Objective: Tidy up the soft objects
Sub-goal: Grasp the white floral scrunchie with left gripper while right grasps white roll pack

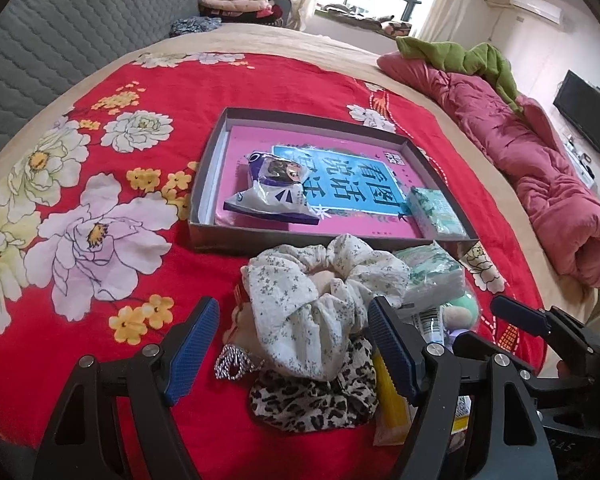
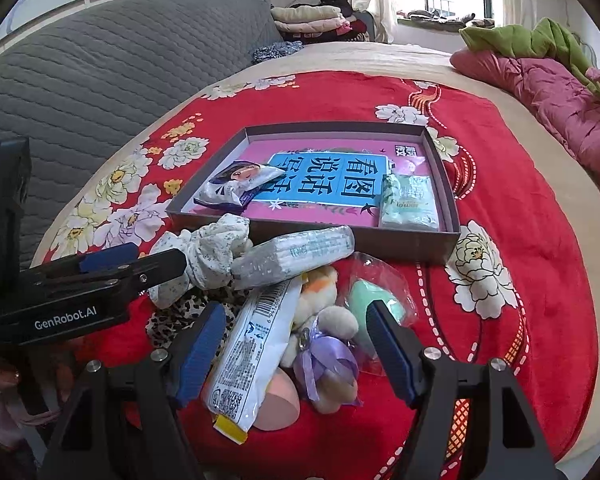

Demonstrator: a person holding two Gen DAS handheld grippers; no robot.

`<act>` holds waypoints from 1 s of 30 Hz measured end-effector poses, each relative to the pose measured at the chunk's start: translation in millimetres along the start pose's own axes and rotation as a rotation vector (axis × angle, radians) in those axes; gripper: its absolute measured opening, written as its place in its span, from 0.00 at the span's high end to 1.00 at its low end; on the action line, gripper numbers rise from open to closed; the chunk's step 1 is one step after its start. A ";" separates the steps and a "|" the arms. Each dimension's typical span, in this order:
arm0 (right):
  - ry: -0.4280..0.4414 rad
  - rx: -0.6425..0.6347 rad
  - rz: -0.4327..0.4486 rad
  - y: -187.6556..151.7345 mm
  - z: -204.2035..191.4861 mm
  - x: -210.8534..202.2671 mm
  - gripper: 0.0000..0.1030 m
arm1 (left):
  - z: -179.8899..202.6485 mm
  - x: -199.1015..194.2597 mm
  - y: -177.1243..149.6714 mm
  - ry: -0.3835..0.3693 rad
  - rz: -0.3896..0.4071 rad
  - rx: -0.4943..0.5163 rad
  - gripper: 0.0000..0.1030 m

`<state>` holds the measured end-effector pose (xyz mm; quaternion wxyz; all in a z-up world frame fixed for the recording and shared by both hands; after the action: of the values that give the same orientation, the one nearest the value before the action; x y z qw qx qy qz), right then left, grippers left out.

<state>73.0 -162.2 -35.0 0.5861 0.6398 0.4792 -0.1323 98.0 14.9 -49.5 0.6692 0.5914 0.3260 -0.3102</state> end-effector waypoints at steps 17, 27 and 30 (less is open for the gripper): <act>0.013 0.078 -0.030 18.9 -9.1 37.6 0.30 | -9.5 12.4 0.0 -0.126 -0.009 -0.011 0.85; 0.016 0.192 -0.050 30.3 2.8 57.5 0.30 | -25.0 15.1 2.7 -0.135 0.044 -0.063 0.88; 0.012 0.192 -0.069 35.6 2.4 64.5 0.30 | -26.8 16.4 4.3 -0.134 0.057 -0.059 0.88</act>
<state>133.9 -129.5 -60.6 0.5143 0.6769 0.4897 -0.1937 109.3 41.5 -62.5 0.7153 0.5583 0.2724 -0.3200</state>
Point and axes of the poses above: each gripper's, at about its wrist camera, not at the fingertips, and x roughly the way its jaws point, z to its right, y to its top, the point moved 2 cm from there along x, roughly the way its jaws point, and after that the axes turned 10 degrees about y, right-handed, at the moved point
